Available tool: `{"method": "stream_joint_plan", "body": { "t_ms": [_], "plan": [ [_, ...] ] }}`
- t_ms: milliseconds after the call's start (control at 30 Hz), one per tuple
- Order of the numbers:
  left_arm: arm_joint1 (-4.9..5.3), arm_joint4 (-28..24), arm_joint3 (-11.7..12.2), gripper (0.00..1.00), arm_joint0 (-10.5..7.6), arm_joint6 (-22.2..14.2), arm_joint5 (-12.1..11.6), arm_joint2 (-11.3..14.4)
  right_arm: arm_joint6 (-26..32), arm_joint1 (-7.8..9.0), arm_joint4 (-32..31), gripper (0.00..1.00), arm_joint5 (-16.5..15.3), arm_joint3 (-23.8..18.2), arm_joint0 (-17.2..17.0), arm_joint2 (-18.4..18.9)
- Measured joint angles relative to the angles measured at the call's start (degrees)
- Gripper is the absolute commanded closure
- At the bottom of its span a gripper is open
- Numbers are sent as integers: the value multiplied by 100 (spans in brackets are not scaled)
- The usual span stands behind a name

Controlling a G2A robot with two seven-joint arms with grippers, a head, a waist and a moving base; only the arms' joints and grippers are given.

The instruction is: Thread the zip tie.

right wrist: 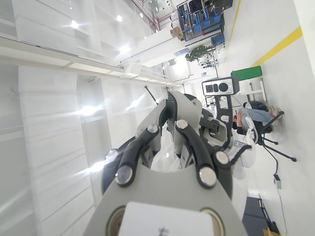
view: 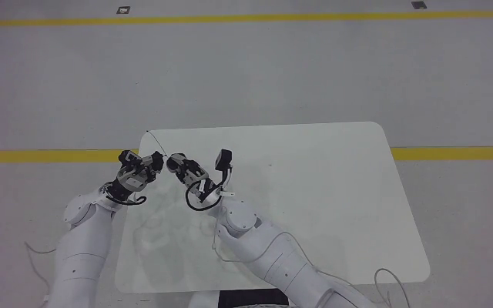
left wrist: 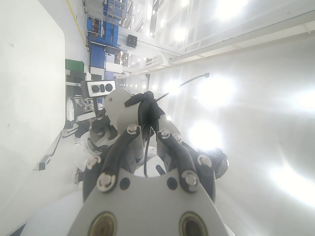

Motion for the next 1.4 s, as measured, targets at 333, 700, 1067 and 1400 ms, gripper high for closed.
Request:
{"method": "stream_joint_plan", "body": {
  "t_ms": [333, 700, 1067, 1400],
  "plan": [
    [0, 0, 0, 100, 0, 0, 0, 0, 64, 1, 12, 88, 0, -38, 0, -12],
    [0, 0, 0, 100, 0, 0, 0, 0, 84, 7, -31, 91, 0, -93, -19, -6],
    [0, 0, 0, 100, 0, 0, 0, 0, 96, 11, -75, 100, 0, -117, -30, 2],
    [0, 0, 0, 100, 0, 0, 0, 0, 93, 11, -118, 100, 0, -118, -29, -1]
  ]
}}
